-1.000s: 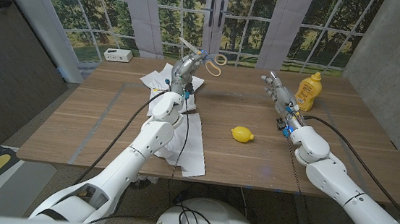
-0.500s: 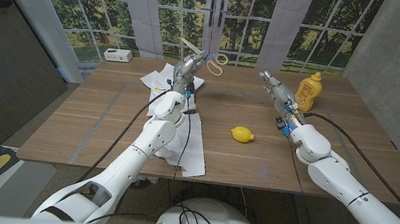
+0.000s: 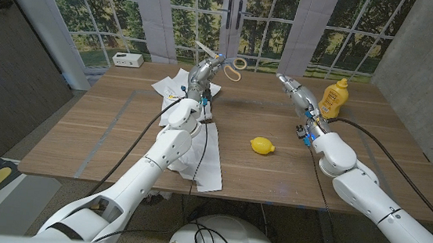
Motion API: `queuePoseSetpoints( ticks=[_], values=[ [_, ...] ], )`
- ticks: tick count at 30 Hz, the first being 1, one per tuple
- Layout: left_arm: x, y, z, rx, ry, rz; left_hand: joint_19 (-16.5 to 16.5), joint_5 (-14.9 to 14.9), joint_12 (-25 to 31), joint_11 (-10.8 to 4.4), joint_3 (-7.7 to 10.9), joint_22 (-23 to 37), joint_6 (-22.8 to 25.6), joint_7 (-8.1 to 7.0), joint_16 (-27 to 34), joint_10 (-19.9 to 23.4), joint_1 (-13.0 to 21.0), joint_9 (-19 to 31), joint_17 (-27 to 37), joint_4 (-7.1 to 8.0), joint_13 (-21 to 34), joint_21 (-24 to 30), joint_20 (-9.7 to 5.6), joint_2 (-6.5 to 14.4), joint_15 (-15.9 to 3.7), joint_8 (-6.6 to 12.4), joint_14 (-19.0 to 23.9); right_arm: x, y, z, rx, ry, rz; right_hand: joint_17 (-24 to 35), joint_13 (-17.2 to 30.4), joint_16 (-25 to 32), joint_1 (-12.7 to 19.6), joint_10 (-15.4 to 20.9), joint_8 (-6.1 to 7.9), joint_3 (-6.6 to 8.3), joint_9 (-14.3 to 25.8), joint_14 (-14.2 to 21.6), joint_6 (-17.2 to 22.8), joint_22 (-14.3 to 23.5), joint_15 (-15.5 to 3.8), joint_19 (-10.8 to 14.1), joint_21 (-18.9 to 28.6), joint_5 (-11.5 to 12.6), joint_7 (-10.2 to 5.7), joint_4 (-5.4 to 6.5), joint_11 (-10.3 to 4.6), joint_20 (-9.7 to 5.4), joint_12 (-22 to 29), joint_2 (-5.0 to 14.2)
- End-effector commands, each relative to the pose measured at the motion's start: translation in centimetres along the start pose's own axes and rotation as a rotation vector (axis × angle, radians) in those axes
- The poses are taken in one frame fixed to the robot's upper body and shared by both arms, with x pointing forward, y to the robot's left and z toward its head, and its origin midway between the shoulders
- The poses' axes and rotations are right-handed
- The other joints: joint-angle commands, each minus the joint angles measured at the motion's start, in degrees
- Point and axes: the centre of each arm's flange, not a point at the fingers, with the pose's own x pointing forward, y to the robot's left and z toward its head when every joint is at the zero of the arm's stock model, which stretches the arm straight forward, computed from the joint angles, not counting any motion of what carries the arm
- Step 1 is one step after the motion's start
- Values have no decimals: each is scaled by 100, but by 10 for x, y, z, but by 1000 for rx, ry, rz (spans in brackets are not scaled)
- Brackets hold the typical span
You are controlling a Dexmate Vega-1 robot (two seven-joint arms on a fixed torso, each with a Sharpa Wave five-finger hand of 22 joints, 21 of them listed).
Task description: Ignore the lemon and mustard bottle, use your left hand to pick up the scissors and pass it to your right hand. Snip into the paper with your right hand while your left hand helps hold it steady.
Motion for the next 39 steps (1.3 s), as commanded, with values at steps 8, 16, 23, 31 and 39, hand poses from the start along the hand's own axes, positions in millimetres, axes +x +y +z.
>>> queuePoseSetpoints(
  ticks=[8, 16, 23, 31, 39],
  values=[
    [5, -3, -2, -12, 24, -11, 35, 14, 7, -351, 14, 11, 791, -557, 30, 311, 281, 3, 26, 28, 17, 27, -800, 313, -509, 24, 562, 1, 27, 36, -274, -82, -114, 3, 9, 52, 312, 135, 140, 92, 36, 91, 449, 24, -120, 141, 68, 64, -36, -151, -133, 195, 80, -64],
    [7, -4, -5, -33, 37, -14, 102, 12, 0, -335, 10, 22, 794, -528, -23, 320, 278, -11, -39, 36, -4, 56, -794, 330, -515, 2, 537, 3, 37, 46, -332, -85, -129, -5, -1, 55, 584, 177, 179, 172, 31, 175, 682, 18, -83, 241, 84, 130, 368, -245, -68, 268, 102, -118],
    [9, -5, -8, -56, 54, -16, 153, 11, -19, -339, 2, 27, 795, -521, -38, 311, 284, -19, -61, 30, -35, 75, -794, 325, -512, -12, 536, 2, 50, 61, -437, -68, -138, -15, -11, 2, 869, 30, 214, 241, 20, 92, 876, 1, -36, 264, 64, 218, 512, -324, -124, 308, 46, -163],
    [10, -6, -12, -68, 65, -21, 152, 8, -15, -345, -5, 25, 793, -528, -36, 315, 289, -24, -60, 21, -34, 70, -801, 310, -511, -23, 544, 4, 59, 67, -524, -76, -165, -23, -21, -55, 1532, -235, 133, 364, 10, -321, 874, -24, 67, -164, -98, 458, 515, -357, -78, 337, -31, -258],
    [11, -5, -14, -84, 75, -29, 162, 5, -12, -340, -9, 23, 802, -498, -46, 327, 291, -32, -77, 24, -42, 68, -801, 318, -514, -36, 543, 7, 69, 72, -581, -75, -175, -24, -23, -56, 1709, -443, 77, 378, 12, -464, 803, -27, 109, -269, -100, 531, 494, -335, -42, 353, -82, -296]
  ],
)
